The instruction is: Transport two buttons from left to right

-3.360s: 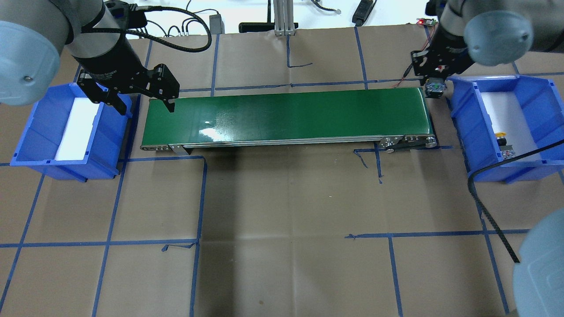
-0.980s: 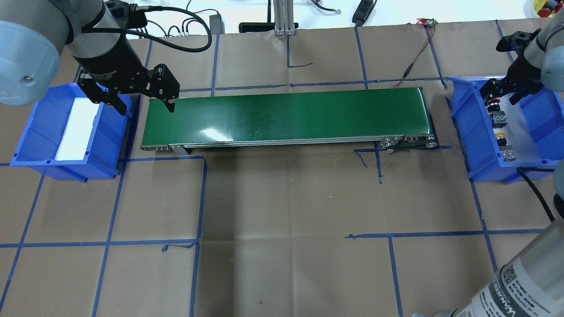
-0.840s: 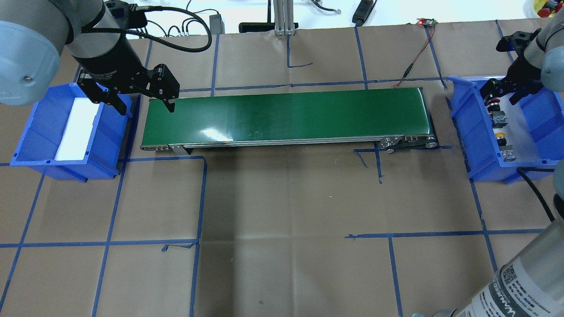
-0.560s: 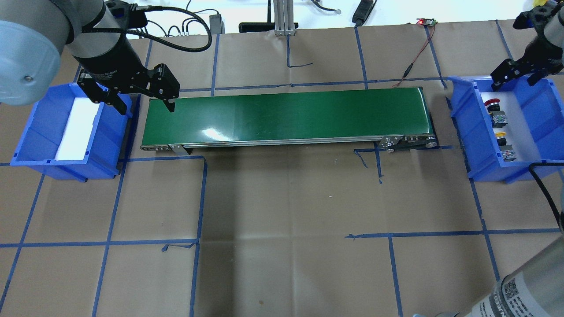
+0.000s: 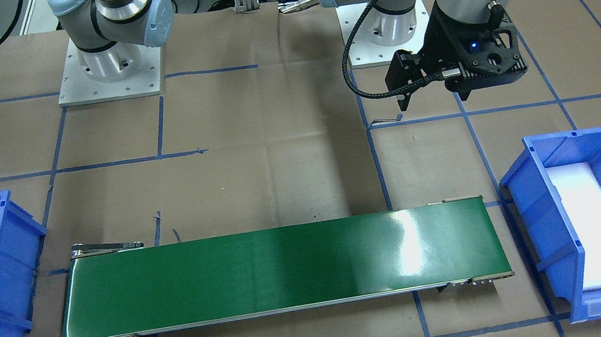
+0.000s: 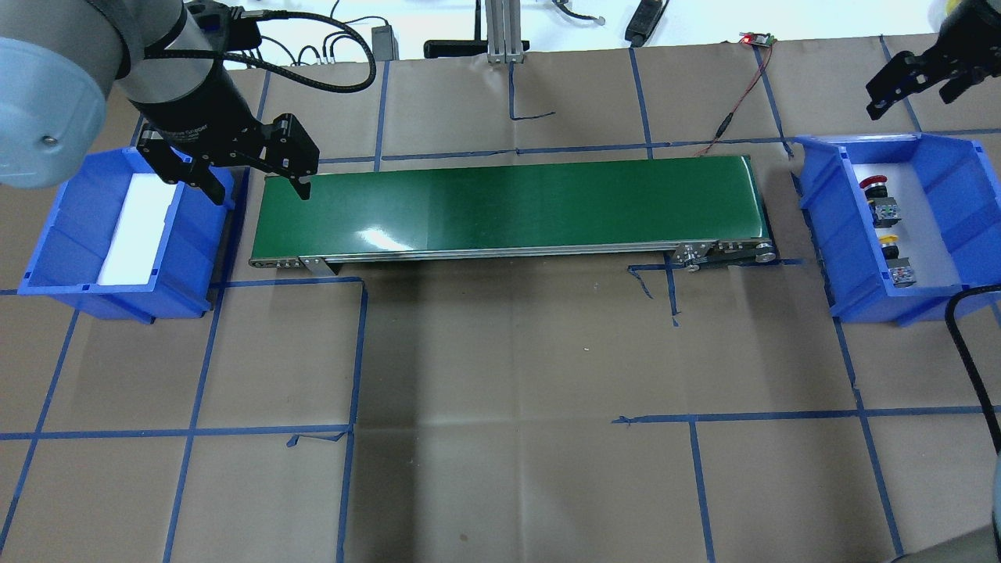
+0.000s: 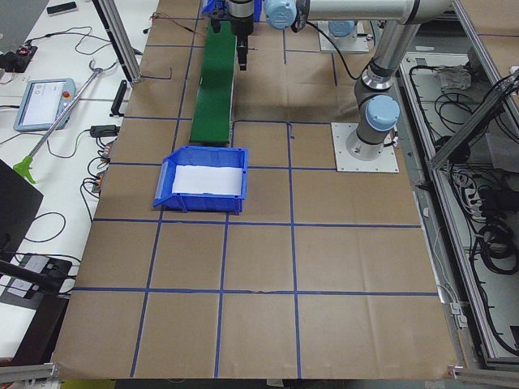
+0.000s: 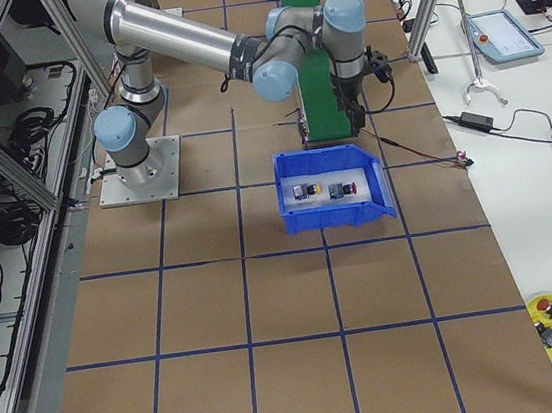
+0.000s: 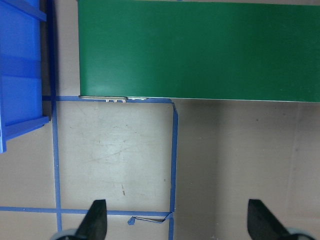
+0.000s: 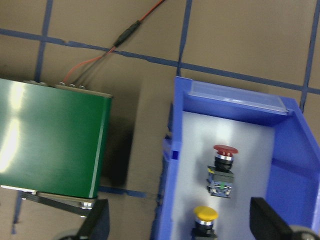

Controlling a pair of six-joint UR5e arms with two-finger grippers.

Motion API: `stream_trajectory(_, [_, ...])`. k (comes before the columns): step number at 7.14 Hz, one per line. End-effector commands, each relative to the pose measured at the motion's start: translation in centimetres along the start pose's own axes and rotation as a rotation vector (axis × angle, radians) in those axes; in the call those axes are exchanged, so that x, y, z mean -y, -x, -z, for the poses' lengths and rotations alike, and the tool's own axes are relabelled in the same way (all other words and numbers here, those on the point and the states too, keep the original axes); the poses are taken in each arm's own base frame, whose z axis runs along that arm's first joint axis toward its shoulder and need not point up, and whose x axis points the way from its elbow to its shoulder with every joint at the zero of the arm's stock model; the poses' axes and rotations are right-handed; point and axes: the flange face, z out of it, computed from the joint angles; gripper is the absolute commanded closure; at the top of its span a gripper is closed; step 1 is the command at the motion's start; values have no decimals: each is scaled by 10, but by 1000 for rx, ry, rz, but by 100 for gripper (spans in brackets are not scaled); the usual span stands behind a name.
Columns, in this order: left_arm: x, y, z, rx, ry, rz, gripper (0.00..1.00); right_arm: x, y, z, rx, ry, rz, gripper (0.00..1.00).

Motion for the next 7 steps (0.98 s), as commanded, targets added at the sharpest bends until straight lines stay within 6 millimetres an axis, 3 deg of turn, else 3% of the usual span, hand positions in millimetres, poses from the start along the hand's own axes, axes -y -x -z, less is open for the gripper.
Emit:
stream_trajectory(1, [0, 0, 0, 0, 0, 0, 0, -11, 92, 40, 34, 55, -174, 0])
stream_trajectory(3, [1, 0, 0, 0, -1, 0, 0, -29, 165, 60, 59, 103, -232, 0])
stream_trajectory(4, [0, 0, 0, 0, 0, 0, 0, -37, 196, 77, 65, 78, -181, 0])
stream_trajectory(5, [0, 0, 0, 0, 0, 0, 0, -45, 206, 91, 57, 64, -166, 0])
stream_trajectory(7, [0, 0, 0, 0, 0, 0, 0, -57, 211, 85, 60, 127, -236, 0])
